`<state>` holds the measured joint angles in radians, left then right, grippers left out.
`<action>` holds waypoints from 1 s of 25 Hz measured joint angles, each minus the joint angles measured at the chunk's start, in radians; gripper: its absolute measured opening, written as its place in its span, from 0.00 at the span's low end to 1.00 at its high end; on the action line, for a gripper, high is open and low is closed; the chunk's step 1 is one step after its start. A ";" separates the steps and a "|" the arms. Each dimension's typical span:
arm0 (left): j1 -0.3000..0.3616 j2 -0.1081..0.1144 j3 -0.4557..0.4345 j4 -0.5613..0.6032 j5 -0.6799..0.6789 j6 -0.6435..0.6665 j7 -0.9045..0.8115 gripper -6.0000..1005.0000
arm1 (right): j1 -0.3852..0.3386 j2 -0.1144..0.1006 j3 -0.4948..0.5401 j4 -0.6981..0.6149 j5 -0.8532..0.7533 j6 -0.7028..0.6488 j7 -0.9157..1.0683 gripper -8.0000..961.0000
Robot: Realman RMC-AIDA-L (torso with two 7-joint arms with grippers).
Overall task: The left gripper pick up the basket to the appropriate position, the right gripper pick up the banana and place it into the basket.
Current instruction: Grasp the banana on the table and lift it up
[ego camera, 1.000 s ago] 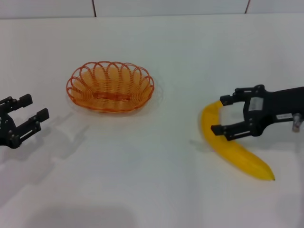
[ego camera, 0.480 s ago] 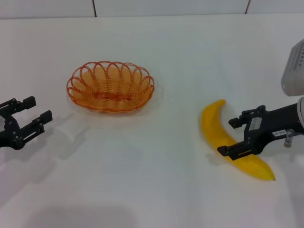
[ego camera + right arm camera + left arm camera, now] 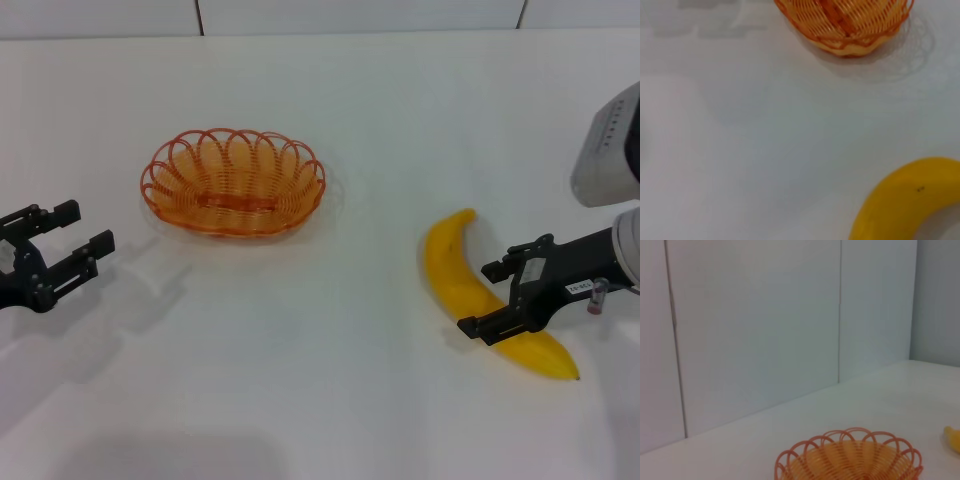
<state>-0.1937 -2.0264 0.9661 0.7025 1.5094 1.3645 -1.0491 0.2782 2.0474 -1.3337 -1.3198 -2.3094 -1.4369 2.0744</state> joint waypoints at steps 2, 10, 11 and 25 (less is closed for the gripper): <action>-0.001 0.000 0.002 0.000 0.000 0.000 0.000 0.57 | 0.013 -0.001 0.000 0.027 -0.011 0.014 0.001 0.86; -0.004 0.000 0.003 0.000 0.000 0.001 0.000 0.57 | 0.060 -0.002 -0.001 0.103 -0.037 0.036 0.004 0.83; -0.004 0.000 0.003 0.000 0.000 0.001 0.000 0.57 | 0.062 -0.002 -0.001 0.106 -0.037 0.036 0.005 0.82; -0.004 0.000 -0.002 -0.002 0.000 0.001 0.000 0.57 | 0.056 -0.006 0.008 0.081 -0.030 0.007 0.009 0.62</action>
<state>-0.1979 -2.0264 0.9642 0.7009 1.5094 1.3653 -1.0492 0.3341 2.0416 -1.3252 -1.2389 -2.3395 -1.4296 2.0831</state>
